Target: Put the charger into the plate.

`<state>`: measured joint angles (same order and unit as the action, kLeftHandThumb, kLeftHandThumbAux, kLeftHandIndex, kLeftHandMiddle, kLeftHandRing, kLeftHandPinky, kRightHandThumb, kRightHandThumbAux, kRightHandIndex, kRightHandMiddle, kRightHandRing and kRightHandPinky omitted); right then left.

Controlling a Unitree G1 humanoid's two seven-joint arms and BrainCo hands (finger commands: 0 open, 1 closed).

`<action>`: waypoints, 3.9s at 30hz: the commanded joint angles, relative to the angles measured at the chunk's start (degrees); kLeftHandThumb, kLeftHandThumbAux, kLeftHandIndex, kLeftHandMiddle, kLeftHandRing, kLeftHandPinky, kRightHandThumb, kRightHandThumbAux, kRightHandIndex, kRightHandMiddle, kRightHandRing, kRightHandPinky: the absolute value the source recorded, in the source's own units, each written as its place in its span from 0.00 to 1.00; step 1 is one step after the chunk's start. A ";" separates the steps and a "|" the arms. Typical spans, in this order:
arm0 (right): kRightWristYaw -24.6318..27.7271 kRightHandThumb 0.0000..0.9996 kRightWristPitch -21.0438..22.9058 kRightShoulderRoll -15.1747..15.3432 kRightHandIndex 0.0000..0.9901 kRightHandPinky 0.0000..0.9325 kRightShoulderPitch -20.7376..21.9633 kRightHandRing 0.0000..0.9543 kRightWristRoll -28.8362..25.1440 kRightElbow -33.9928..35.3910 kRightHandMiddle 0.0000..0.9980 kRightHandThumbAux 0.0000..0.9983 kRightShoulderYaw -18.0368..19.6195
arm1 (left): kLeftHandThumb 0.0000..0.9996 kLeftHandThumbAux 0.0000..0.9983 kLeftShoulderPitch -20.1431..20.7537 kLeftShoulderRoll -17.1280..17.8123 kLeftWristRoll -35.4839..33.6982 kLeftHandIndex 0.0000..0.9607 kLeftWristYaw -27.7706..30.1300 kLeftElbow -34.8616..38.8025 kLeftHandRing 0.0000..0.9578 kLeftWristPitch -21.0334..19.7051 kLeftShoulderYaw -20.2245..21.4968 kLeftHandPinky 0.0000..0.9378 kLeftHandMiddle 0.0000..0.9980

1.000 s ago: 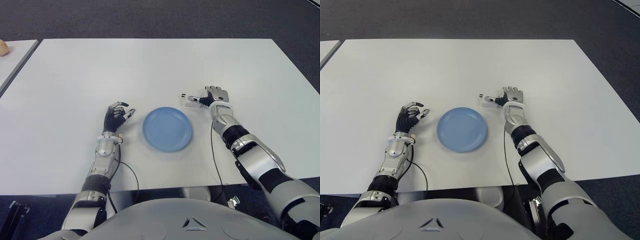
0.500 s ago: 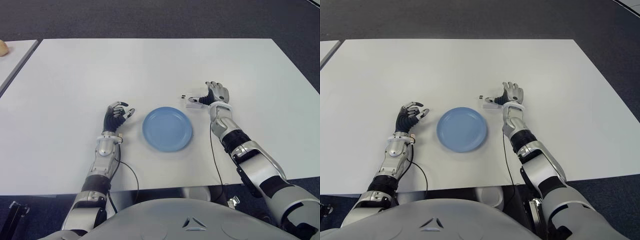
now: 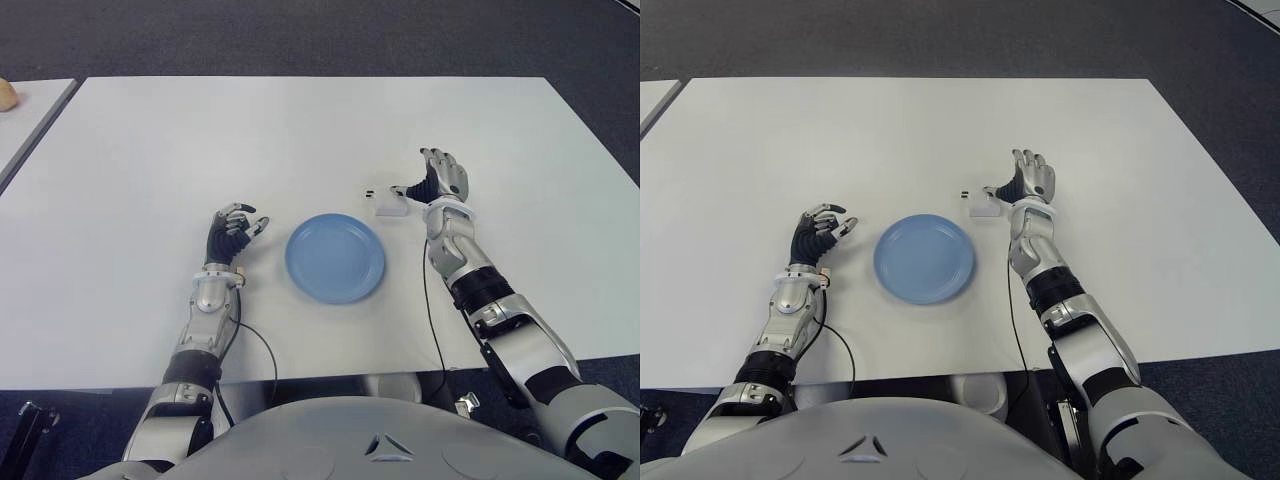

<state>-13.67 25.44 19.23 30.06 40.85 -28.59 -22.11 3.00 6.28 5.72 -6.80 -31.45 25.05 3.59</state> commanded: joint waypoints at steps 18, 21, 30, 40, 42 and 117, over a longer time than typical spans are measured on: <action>0.17 0.26 -31.63 3.40 0.00 0.00 3.44 0.00 -10.21 -15.95 0.00 0.48 6.21 | 0.70 0.72 -1.67 -0.12 -0.35 0.45 -0.01 1.10 0.79 -0.03 0.29 0.81 0.77; -0.60 0.32 -34.99 3.54 0.00 0.00 4.55 0.00 -9.09 -20.25 0.00 0.42 5.05 | 0.70 0.72 -1.61 -0.15 -0.45 0.45 -0.11 0.93 0.80 -0.06 0.42 0.81 0.77; -0.69 0.45 -39.02 3.59 0.00 0.00 6.10 0.00 -6.32 -28.36 0.00 0.22 1.39 | 0.71 0.72 -1.79 0.06 -0.59 0.46 0.13 1.29 0.80 -0.40 0.61 0.82 0.77; 2.08 0.51 -38.81 3.66 0.00 0.00 6.63 0.00 -5.47 -31.84 0.00 0.18 -1.06 | 0.70 0.72 -2.08 0.53 0.11 0.46 -0.02 1.71 0.80 -0.55 0.47 0.81 0.77; 2.51 0.52 -39.04 3.64 0.00 0.00 6.47 0.00 -5.49 -32.13 0.00 0.19 -1.38 | 0.71 0.72 -2.07 0.63 0.18 0.46 -0.06 1.71 0.80 -0.77 0.49 0.82 0.77; -1.12 0.57 -22.93 -3.33 0.00 0.00 -23.01 0.00 -5.47 8.75 0.00 0.27 -0.32 | 0.71 0.72 -2.66 -0.25 0.83 0.46 -1.59 3.71 0.81 -1.54 0.14 0.82 0.79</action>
<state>-15.38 -0.74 19.40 10.17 38.63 -22.25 -24.66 0.65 6.19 5.96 -7.64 -27.51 24.71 3.74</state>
